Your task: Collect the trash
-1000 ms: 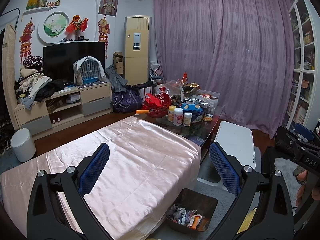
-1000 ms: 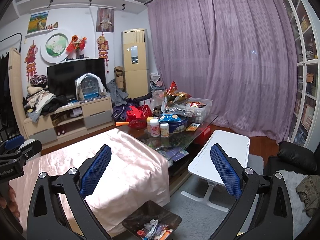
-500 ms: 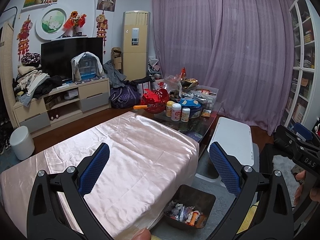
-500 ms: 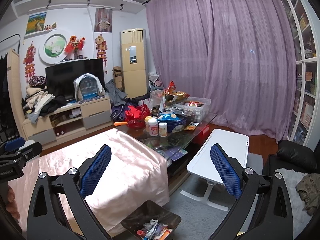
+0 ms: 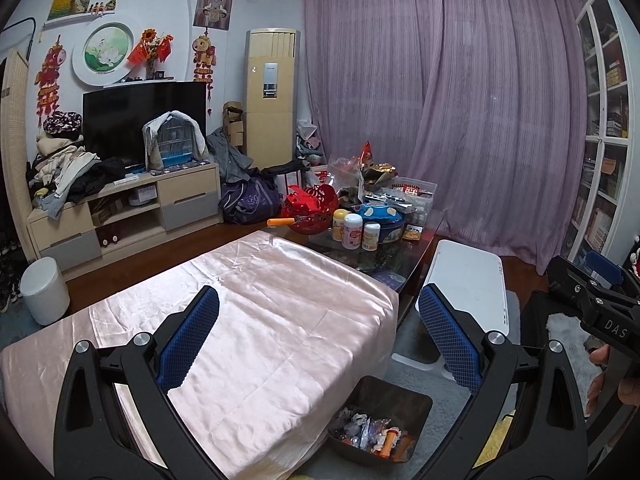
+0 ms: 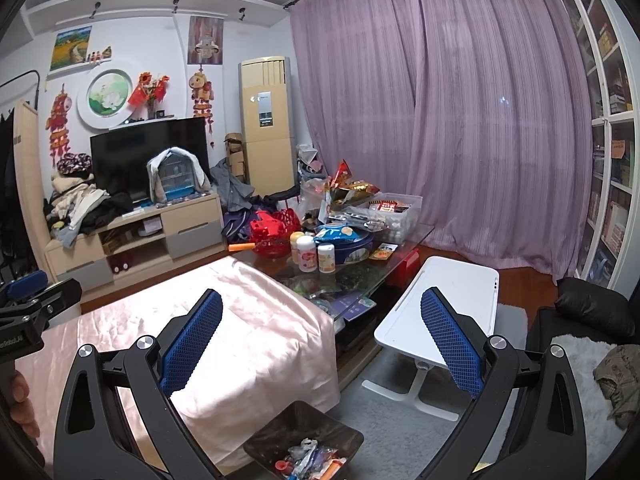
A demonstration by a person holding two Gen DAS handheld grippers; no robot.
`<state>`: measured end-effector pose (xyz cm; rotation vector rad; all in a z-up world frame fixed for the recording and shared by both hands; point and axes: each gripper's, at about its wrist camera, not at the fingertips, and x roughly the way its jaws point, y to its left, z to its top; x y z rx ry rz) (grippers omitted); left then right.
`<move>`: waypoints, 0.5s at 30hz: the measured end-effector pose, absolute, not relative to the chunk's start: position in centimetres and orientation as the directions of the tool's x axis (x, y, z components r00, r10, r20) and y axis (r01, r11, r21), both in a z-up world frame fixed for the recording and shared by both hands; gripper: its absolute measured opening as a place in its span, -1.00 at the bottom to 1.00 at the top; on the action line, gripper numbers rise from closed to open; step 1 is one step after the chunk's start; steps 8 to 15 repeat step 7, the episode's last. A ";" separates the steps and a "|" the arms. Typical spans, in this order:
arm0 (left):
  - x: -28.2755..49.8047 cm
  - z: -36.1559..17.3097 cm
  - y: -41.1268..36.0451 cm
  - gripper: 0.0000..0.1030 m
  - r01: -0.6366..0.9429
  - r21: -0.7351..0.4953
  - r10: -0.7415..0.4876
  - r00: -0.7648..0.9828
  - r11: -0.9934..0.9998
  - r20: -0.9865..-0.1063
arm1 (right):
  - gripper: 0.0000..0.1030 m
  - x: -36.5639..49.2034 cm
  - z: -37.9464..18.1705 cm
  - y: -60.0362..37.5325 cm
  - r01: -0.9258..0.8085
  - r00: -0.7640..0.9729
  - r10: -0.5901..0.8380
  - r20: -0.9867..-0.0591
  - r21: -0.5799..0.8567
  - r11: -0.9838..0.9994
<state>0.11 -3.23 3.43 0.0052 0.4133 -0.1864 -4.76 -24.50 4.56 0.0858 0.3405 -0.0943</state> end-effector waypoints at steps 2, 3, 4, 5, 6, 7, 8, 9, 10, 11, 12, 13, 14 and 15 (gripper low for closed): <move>0.2 3.3 -3.1 0.84 0.178 -0.041 -0.179 0.895 0.983 -0.409 | 0.94 -4.8 4.5 -24.4 0.109 0.938 -0.079 -0.337 0.069 0.992; 0.2 3.2 -2.9 0.84 0.188 -0.046 -0.190 0.892 0.981 -0.411 | 0.94 -4.9 4.5 -24.4 0.110 0.938 -0.080 -0.337 0.069 0.992; 0.2 3.1 -2.9 0.84 0.198 -0.051 -0.201 0.888 0.979 -0.414 | 0.94 -4.8 4.5 -24.4 0.110 0.938 -0.081 -0.336 0.069 0.992; 0.2 3.0 -2.9 0.84 0.207 -0.058 -0.212 0.884 0.977 -0.417 | 0.94 -4.8 4.6 -24.4 0.112 0.939 -0.082 -0.335 0.070 0.991; 0.3 3.0 -2.9 0.84 0.216 -0.066 -0.224 0.880 0.974 -0.419 | 0.94 -4.8 4.6 -24.4 0.113 0.939 -0.083 -0.334 0.071 0.991; 0.2 3.0 -2.9 0.84 0.223 -0.072 -0.233 0.878 0.972 -0.419 | 0.94 -4.8 4.5 -24.4 0.114 0.939 -0.084 -0.334 0.072 0.991; 0.2 3.0 -2.9 0.84 0.223 -0.072 -0.233 0.878 0.972 -0.419 | 0.94 -4.8 4.5 -24.4 0.114 0.939 -0.084 -0.334 0.072 0.991; 0.2 3.0 -2.9 0.84 0.223 -0.072 -0.233 0.878 0.972 -0.419 | 0.94 -4.8 4.5 -24.4 0.114 0.939 -0.084 -0.334 0.072 0.991; 0.2 3.0 -2.9 0.84 0.223 -0.072 -0.233 0.878 0.972 -0.419 | 0.94 -4.8 4.5 -24.4 0.114 0.939 -0.084 -0.334 0.072 0.991; 0.2 3.0 -2.9 0.84 0.223 -0.072 -0.233 0.878 0.972 -0.419 | 0.94 -4.8 4.5 -24.4 0.114 0.939 -0.084 -0.334 0.072 0.991; 0.2 3.0 -2.9 0.84 0.223 -0.072 -0.233 0.878 0.972 -0.419 | 0.94 -4.8 4.5 -24.4 0.114 0.939 -0.084 -0.334 0.072 0.991; 0.2 3.0 -2.9 0.84 0.223 -0.072 -0.233 0.878 0.972 -0.419 | 0.94 -4.8 4.5 -24.4 0.114 0.939 -0.084 -0.334 0.072 0.991; 0.2 3.0 -2.9 0.84 0.223 -0.072 -0.233 0.878 0.972 -0.419 | 0.94 -4.8 4.5 -24.4 0.114 0.939 -0.084 -0.334 0.072 0.991; 0.2 3.0 -2.9 0.84 0.223 -0.072 -0.233 0.878 0.972 -0.419 | 0.94 -4.8 4.5 -24.4 0.114 0.939 -0.084 -0.334 0.072 0.991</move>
